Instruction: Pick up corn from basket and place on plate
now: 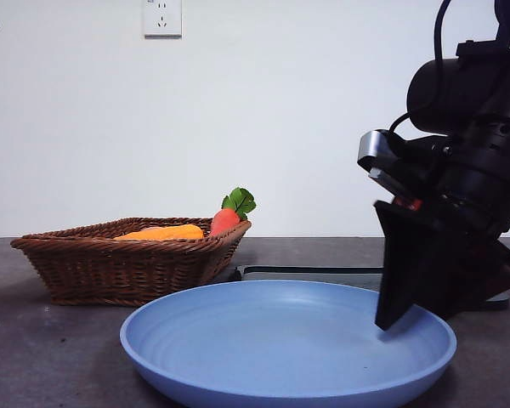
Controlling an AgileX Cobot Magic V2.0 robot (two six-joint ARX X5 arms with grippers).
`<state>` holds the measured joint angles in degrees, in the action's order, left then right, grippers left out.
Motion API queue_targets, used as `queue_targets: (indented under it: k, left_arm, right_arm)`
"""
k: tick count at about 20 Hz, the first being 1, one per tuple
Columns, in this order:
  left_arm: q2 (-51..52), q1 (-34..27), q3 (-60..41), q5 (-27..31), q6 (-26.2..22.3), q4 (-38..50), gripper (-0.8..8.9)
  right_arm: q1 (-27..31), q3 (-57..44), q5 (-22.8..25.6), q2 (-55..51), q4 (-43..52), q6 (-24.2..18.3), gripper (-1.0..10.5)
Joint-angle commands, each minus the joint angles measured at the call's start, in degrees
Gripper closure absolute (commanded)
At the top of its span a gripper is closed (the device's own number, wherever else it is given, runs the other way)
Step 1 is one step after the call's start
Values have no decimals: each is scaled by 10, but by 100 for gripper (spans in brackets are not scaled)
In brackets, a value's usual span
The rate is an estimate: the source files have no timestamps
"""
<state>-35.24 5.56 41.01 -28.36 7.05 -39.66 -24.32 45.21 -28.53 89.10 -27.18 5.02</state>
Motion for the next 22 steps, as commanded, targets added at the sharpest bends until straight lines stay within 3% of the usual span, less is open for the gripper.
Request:
queue_targets:
  k: [1, 10, 22]
  left_arm:
    - [-4, 2, 9, 1, 1, 4, 389]
    - [-72, 22, 40, 7, -24, 17, 398]
    - [-431, 132, 258, 170, -176, 51, 398]
  right_arm:
    - [-3, 9, 15, 11, 1, 11, 945]
    - [-2, 11, 15, -48, -50, 24, 945]
    - [38, 12, 16, -303, -193, 26, 945]
